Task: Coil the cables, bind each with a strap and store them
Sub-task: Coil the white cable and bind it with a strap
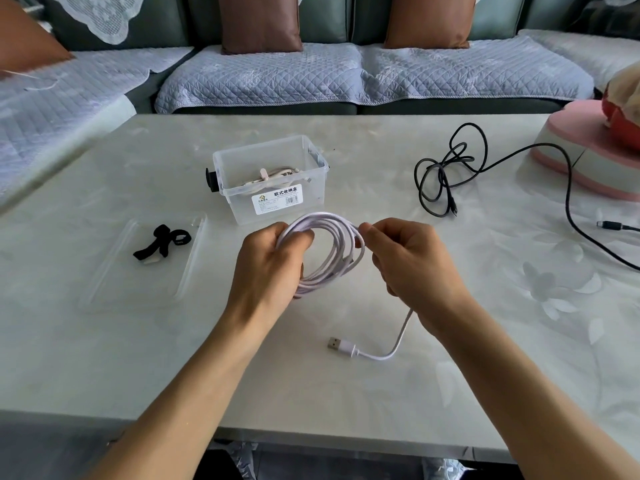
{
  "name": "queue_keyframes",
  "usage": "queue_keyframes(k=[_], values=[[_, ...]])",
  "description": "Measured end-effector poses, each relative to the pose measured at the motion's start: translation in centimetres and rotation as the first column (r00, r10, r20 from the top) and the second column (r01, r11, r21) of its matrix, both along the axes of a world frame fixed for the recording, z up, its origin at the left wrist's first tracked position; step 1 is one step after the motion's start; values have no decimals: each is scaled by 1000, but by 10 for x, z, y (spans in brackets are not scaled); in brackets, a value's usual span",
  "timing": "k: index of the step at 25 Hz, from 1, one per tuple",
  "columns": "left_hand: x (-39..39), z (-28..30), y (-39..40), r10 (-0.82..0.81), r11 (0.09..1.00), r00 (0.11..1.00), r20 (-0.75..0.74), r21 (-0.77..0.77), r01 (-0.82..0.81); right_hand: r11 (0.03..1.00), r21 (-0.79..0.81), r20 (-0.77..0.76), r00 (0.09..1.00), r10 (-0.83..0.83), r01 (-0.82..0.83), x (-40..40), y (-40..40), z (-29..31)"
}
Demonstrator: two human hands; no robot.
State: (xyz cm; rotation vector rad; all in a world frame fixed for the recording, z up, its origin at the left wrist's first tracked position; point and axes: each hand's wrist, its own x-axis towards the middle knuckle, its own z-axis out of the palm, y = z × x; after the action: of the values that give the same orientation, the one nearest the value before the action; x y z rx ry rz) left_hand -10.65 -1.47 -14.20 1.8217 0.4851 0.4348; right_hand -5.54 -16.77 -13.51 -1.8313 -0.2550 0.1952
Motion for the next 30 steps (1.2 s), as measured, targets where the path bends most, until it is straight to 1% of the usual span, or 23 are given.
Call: queue_keyframes(k=[2, 3, 5, 6, 8, 10, 14, 17, 19, 22, 24, 25, 28, 30], values=[[2, -2, -3, 55, 996, 998, -12, -70, -55, 1000, -4, 11, 1000, -2, 2, -5, 6, -4], [2, -4, -3, 75, 995, 997, -11, -71, -76, 1000, 12, 23, 1000, -6, 6, -8, 8, -6], [3, -8, -2, 94, 995, 996, 8, -28, -93, 997, 74, 85, 996, -25, 19, -14, 13, -8], [3, -9, -2, 90, 996, 996, 21, -8, -90, 997, 76, 144, 989, -43, 32, -16, 15, -9], [2, -8, -6, 69, 998, 997, 35, 0, -69, 998, 10, 281, 958, -65, 65, -20, 17, -11], [0, -5, -11, 39, 999, 998, 40, -29, -38, 997, -40, 348, 936, -50, 68, -21, 19, -13], [-3, -2, -11, 39, 993, 999, 24, -115, -36, 997, -79, 378, 925, 46, -17, -22, 21, -19], [-1, -2, -7, 48, 966, 999, 11, -255, -43, 990, -108, 363, 923, 128, -95, -26, 26, -21], [-1, -1, -6, 16, 942, 1000, 10, -336, -12, 990, -63, 329, 934, 139, -125, -24, 26, -20], [-2, 0, -5, -99, 923, 995, -22, -376, 84, 995, 8, 268, 959, 90, -96, -16, 21, -16], [-4, 2, -4, -183, 922, 981, -70, -360, 146, 997, -2, 261, 962, 78, -81, -11, 16, -13], [-6, 3, -4, -209, 931, 973, -96, -325, 168, 995, -30, 270, 958, 102, -97, -9, 12, -12], [-9, 6, -3, -236, 971, 958, -161, -86, 224, 967, -166, 318, 918, 239, -195, -6, 4, -10], [-8, 6, -1, -237, 971, 959, -154, -29, 236, 948, -208, 326, 896, 301, -242, -6, 3, -9]])
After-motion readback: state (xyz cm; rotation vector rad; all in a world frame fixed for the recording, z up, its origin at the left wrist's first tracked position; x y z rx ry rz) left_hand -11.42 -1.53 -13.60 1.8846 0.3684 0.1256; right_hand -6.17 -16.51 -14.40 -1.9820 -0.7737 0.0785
